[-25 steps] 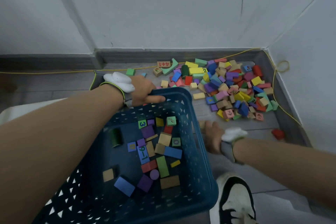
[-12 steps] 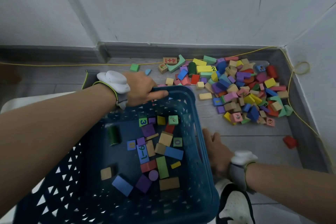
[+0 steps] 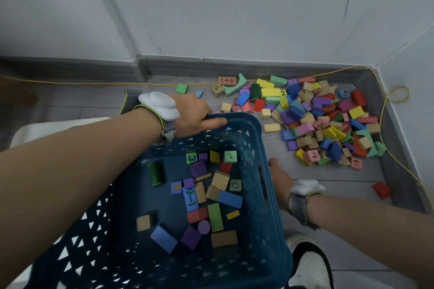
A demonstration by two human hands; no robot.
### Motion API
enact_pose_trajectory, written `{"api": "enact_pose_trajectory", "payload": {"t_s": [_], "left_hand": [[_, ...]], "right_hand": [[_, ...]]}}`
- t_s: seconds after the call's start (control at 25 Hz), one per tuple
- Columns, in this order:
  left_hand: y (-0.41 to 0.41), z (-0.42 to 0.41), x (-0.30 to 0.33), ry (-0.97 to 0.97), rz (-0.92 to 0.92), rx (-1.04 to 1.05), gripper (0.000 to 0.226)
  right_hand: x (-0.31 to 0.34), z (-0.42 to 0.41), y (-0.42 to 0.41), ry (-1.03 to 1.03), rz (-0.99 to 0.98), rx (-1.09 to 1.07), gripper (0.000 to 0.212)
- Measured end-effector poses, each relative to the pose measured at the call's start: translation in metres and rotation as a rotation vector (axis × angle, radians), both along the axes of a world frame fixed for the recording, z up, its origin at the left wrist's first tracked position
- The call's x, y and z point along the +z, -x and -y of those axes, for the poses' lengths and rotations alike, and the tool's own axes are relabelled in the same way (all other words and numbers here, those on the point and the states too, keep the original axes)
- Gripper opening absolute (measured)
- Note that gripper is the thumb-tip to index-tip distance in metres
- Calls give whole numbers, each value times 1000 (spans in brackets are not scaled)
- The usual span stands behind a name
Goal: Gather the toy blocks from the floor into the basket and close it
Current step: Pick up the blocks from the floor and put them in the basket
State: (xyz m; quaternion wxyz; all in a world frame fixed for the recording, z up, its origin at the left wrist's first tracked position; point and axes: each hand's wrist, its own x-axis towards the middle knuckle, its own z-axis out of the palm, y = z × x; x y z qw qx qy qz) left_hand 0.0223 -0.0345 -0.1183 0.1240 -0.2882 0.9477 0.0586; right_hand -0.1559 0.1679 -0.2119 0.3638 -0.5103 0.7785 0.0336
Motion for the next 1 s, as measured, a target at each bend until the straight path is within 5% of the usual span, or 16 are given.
{"api": "enact_pose_trajectory", "payload": {"t_s": [0.32,0.48,0.6,0.68,0.88,1.0], "left_hand": [[-3,2,-1,41,23,0,73],[-3,3,0,9,23,24,72],[-3,4,-2,11,15,10,72],[-2,8,-3,-1,6,2,71],[-3,17,-3,3,-47,35,64],[-5,17,-4,25,-66,22,67]], "right_hand": [[-5,20,15,109,4,85,36],[27,74,24,452,11,-278,14],[99,109,27,725,168,-437,17],[138,108,14,845,232,-292,18],[149,87,-16,735,172,373,15],[126,109,1,894,179,64,19]]}}
